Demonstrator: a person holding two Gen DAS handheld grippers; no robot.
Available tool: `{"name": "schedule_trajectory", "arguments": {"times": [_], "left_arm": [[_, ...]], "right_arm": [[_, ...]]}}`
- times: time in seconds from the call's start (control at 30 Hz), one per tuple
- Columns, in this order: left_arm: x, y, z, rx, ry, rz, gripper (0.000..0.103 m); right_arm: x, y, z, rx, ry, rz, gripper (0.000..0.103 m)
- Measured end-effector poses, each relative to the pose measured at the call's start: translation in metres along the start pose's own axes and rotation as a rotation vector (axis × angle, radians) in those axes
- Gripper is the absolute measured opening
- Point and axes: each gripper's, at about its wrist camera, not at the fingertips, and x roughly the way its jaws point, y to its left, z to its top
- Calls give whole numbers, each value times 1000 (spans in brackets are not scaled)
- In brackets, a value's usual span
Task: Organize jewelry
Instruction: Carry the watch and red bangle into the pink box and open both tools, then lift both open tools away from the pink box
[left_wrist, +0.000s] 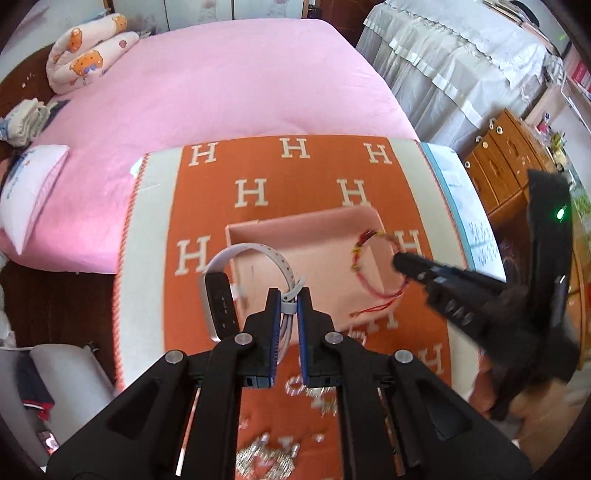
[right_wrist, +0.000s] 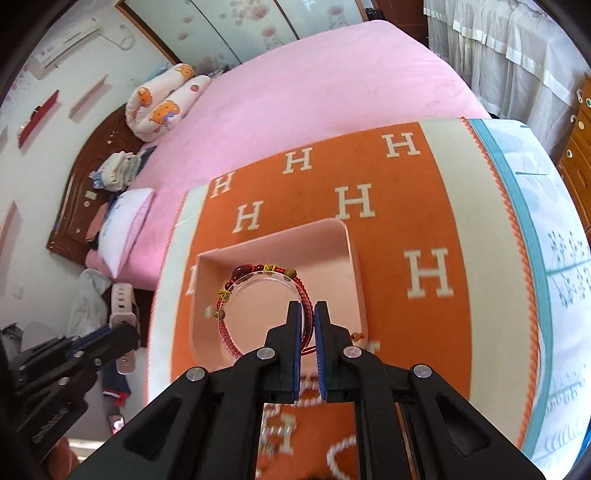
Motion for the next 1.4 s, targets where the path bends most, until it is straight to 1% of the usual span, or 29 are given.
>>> {"name": "schedule_trajectory", "arguments": {"times": [0.07,0.13,0.23,0.33,0.37,0.4,0.47,0.5,0.53,0.57,0.6,0.67,0.77,0.83,0.9,1.0,1.03,1.07,1.13,1.27,1.4], "left_arm": [[19,-1,12,-13,4,-25,6],[39,0,20,-20,15,-31,6],[67,-1,22,-16,35,-21,6],[95,-4,19,-9,59,5,7],[103,-4,18,-11,64,16,10],[109,-3,18,-15,79,16,14],[117,-1,15,-22,101,-6,16],[118,-1,15,-22,106,-23,20],[117,-1,13,-16,108,-36,25],[115,-2,11,-7,109,-42,38],[111,-2,9,-4,105,-45,50],[100,-4,5,1,83,-63,55],[84,-3,-3,0,83,-73,55],[69,0,-9,-7,67,-81,55],[50,3,-17,-9,31,-68,55],[21,5,-31,14,-53,-30,55],[7,4,-39,37,-104,4,55],[-3,2,-45,56,-134,22,55],[-21,0,-57,89,-172,40,55],[-51,7,-77,73,-193,-17,55],[-76,11,-97,64,-233,-23,55]], "right_arm": [[15,1,9,10,0,-16,7],[29,1,14,12,11,-33,7],[43,2,19,6,21,-58,7],[53,-1,22,3,40,-82,7],[64,-10,14,1,50,-87,9],[66,-12,12,2,58,-88,10],[68,-14,12,3,62,-76,11],[71,-16,13,0,59,-79,13],[68,-16,13,-5,47,-77,15],[62,-16,14,-8,30,-71,18],[58,-15,13,-11,17,-69,20],[42,-12,12,-28,-17,-68,21],[20,-7,10,-44,-52,-68,21],[5,-5,7,-47,-75,-67,21],[-10,-5,3,-44,-88,-66,21],[-30,-6,-9,-38,-91,-59,21],[-35,-6,-14,-37,-91,-60,21],[-40,-6,-19,-39,-91,-62,21],[-50,-5,-33,-48,-84,-64,21],[-71,-7,-66,-51,-63,-65,21],[-85,-9,-94,-38,-45,-70,21]]}}
